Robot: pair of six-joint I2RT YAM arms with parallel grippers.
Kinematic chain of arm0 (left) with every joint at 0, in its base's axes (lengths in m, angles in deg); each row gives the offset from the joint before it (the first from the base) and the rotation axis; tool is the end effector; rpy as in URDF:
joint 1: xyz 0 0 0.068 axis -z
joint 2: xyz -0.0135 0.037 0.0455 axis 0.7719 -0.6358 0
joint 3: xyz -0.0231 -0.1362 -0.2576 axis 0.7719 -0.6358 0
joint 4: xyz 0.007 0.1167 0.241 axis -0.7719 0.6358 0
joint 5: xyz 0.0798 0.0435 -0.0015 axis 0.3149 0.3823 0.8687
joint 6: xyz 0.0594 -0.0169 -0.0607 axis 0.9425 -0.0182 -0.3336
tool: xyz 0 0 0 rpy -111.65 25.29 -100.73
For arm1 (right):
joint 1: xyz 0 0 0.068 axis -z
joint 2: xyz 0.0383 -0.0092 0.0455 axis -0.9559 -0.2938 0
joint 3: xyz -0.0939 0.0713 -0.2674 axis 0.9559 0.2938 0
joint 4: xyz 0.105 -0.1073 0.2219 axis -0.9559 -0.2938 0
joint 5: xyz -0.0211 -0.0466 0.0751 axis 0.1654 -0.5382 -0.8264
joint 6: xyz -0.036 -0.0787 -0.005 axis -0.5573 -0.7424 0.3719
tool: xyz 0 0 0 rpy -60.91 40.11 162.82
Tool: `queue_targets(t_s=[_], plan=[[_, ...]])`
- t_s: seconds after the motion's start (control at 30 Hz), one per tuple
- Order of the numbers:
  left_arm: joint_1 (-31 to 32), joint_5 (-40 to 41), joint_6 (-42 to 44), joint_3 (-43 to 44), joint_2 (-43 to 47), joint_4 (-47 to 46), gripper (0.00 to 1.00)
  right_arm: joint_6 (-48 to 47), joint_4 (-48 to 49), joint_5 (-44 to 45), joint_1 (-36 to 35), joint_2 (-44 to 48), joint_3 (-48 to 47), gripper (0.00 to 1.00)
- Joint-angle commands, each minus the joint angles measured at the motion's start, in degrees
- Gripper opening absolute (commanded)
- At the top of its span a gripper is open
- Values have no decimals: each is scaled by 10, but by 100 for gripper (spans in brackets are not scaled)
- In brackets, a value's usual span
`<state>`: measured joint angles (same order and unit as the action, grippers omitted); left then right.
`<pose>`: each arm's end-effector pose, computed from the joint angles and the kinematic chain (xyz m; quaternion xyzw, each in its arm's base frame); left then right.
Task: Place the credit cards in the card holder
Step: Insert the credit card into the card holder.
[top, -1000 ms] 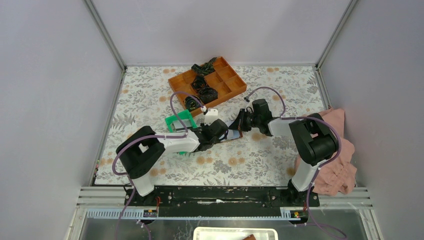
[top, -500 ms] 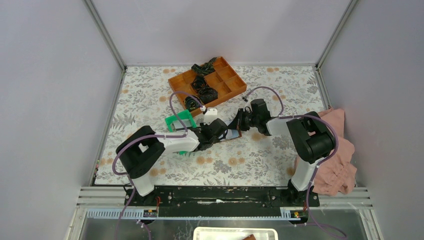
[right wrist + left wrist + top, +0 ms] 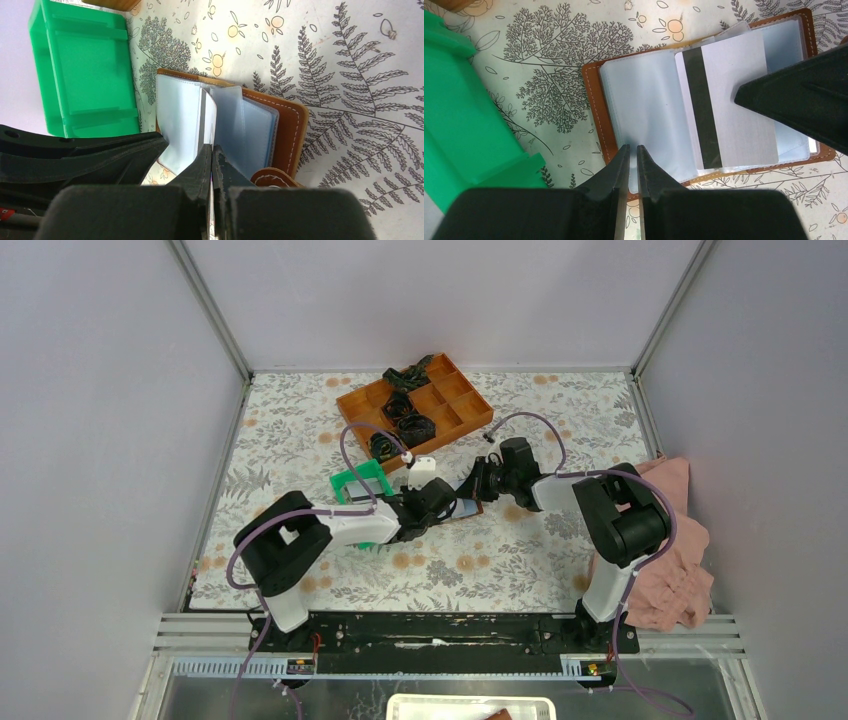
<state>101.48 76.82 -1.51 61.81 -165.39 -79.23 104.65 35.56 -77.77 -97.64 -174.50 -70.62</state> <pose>0.2593 -0.2605 0.1305 -0.0033 0.9238 -0.0508 0.3795 0.3385 0.1970 0.1271 -0.0671 0.8603 0.4097 0.2958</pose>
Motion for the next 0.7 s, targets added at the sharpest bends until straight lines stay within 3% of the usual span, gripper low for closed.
queue_targets(t_s=[0.0,0.4,0.67], plan=[[-2,-9,-5,-7,-43,37,15,-22,-47,19,-25,-9,5,0],[0,-20,-31,-8,-54,79,14,-20,-96,26,-30,11,-21,0],[14,5,-38,5,-58,135,14,6,-71,20,-30,0,-6,0]])
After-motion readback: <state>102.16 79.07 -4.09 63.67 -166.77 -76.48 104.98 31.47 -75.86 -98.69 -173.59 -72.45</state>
